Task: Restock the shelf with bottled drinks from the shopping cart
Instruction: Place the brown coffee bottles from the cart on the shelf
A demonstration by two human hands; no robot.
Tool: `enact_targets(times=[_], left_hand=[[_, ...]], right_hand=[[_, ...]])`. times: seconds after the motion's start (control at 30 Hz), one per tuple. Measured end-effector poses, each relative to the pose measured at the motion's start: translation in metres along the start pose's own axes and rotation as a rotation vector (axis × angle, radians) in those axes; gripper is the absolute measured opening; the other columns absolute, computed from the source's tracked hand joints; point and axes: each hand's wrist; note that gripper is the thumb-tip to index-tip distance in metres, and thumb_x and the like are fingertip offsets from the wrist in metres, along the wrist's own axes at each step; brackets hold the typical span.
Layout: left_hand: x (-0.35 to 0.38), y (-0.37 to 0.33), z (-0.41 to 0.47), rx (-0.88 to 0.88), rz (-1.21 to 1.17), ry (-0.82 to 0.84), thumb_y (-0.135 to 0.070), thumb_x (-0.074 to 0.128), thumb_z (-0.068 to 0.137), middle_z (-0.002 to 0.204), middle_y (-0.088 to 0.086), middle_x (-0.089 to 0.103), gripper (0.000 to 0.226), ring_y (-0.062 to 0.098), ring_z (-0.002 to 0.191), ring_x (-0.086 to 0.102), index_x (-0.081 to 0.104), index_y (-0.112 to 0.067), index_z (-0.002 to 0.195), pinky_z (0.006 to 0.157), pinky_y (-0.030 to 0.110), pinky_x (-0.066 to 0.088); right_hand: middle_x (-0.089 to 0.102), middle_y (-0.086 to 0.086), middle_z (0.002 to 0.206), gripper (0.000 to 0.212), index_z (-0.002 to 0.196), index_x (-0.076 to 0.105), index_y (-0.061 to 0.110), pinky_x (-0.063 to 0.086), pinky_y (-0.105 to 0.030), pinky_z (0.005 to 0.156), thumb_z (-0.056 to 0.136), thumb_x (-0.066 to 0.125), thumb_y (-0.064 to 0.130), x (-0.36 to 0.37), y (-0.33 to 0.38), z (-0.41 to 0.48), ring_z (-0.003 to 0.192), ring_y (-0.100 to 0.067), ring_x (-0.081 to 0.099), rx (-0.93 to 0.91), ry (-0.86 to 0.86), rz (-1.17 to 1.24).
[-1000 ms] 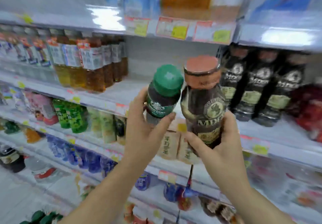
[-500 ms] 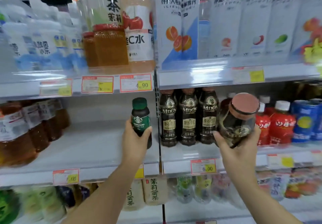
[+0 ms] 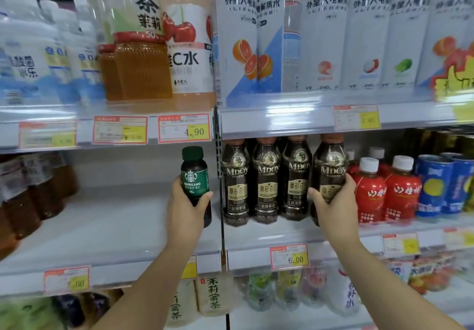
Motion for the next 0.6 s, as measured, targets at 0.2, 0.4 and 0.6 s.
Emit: enact_targets(times=[0.2,0.4,0.6], left_hand=[[-0.002,-0.008,-0.004,0.009,0.051,-0.001,-0.023,0.067,0.085,0.122,0.005,0.056,0.064,0.027,0.110,0.054,0.032,-0.020,0.139,0.089,0.042,0.047],[-0.010,-0.022,-0.037,0.245,0.229,-0.101,-0.018,0.061,0.087,0.145,0.009,0.028,0.068,0.022,0.131,0.031,0.025,-0.019,0.144,0.102,0.032,0.028],[-0.056,0.016,-0.103,0.375,0.285,-0.051,-0.018,0.051,0.089,0.125,-0.002,0.046,0.041,0.011,0.117,0.044,0.047,-0.015,0.129,0.100,0.025,0.035]], right_hand=[[0.035,-0.010,0.147,0.082,0.146,0.019,0.010,0.028,-0.038,0.113,0.082,0.069,0.012,-0.003,0.000,-0.019,0.137,-0.022,0.030,-0.006,-0.005,-0.097],[0.044,-0.001,0.131,0.043,0.129,0.046,0.013,0.028,-0.021,0.109,0.087,0.059,0.013,0.000,0.015,-0.076,0.127,-0.014,0.038,-0.447,0.010,-0.070],[0.057,0.013,0.096,0.018,0.101,0.063,0.017,0.045,-0.020,0.083,0.087,0.054,0.012,0.055,0.041,-0.148,0.094,-0.009,0.057,-0.630,0.531,0.090]])
Point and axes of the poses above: each hand's wrist, its own z-axis towards the middle knuckle, its own x-axis out of the palm, y = z × x
